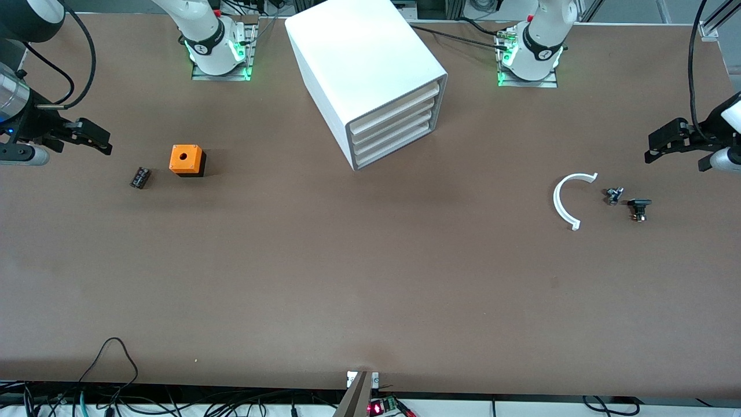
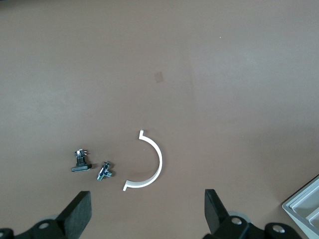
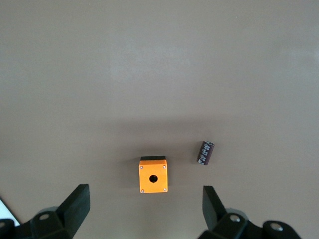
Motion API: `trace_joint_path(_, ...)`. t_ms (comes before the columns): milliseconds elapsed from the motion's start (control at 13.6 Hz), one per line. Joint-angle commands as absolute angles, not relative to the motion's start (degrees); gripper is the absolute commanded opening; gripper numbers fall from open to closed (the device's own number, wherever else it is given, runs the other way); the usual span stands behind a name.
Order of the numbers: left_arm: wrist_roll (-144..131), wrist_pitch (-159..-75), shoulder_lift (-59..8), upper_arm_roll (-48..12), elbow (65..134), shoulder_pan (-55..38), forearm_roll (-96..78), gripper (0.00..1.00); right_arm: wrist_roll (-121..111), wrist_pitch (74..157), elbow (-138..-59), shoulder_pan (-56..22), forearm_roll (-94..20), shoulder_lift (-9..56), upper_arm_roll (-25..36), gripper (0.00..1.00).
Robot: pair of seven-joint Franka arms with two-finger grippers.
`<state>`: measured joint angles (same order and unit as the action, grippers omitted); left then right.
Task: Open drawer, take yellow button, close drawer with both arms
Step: 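Move the left gripper toward the white drawer cabinet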
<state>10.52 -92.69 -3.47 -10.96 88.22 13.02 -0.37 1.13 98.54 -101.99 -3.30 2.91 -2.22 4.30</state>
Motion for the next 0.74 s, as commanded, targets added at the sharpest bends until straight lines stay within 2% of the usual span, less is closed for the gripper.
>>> trace_joint_path(0,10.9,-91.84,-4.05,-11.07,86.39,13.18,-0.44,1.0,0.26,98.52,-101.87,-3.34,2.11,-2.9,4.39,1.0)
trace_joint_path(662,10.81,-92.2,-4.57,-11.07,86.22,13.18,-0.44,1.0,0.35,101.34,-104.14,-3.34,2.02,-4.04,4.66,1.0)
